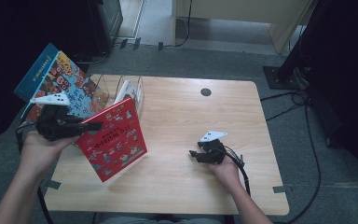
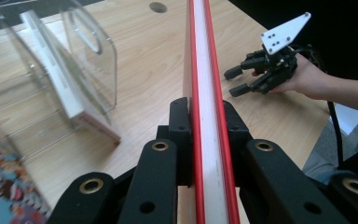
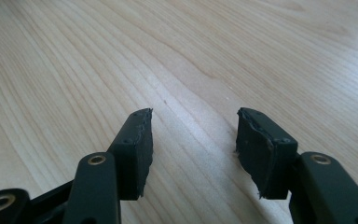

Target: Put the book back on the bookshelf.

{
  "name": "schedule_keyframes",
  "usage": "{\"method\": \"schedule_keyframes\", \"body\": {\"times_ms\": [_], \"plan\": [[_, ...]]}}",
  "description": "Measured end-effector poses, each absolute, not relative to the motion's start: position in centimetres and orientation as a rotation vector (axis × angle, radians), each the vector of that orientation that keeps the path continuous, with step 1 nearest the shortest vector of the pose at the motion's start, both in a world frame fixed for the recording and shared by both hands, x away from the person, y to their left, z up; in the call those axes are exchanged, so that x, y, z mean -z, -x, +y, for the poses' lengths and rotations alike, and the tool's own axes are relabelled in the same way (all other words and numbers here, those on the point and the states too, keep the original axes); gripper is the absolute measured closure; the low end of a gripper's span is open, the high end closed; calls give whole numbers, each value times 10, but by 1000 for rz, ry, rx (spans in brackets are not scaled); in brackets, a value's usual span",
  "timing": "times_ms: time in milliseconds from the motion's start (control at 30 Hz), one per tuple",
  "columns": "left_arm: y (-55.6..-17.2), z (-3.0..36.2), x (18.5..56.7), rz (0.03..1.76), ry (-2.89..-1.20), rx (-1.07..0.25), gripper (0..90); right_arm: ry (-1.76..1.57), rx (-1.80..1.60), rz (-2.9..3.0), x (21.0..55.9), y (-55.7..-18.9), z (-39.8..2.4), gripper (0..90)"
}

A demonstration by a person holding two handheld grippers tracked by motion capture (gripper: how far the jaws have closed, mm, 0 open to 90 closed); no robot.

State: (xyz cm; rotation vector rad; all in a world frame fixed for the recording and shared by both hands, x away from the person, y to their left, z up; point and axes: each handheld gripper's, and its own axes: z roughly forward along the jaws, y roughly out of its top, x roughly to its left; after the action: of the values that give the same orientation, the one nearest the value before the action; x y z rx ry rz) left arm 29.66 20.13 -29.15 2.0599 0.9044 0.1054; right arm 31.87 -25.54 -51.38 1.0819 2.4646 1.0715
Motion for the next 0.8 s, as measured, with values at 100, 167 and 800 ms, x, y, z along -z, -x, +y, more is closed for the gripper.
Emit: {"method": "schedule_keyframes", "body": {"times_ms": [100,167,800], "plan": [[-291,213,290,937,-2048,-117,807,-1052,-1069,2461,515,-319,-253,464],[-288,220,291,956,-2043,-130,807,-1039,-1064,2454,516,-318,-251,456],[-284,270,296,1149,-1969,-228,807,-1025,-1119,2396,522,-317,-249,387]]}}
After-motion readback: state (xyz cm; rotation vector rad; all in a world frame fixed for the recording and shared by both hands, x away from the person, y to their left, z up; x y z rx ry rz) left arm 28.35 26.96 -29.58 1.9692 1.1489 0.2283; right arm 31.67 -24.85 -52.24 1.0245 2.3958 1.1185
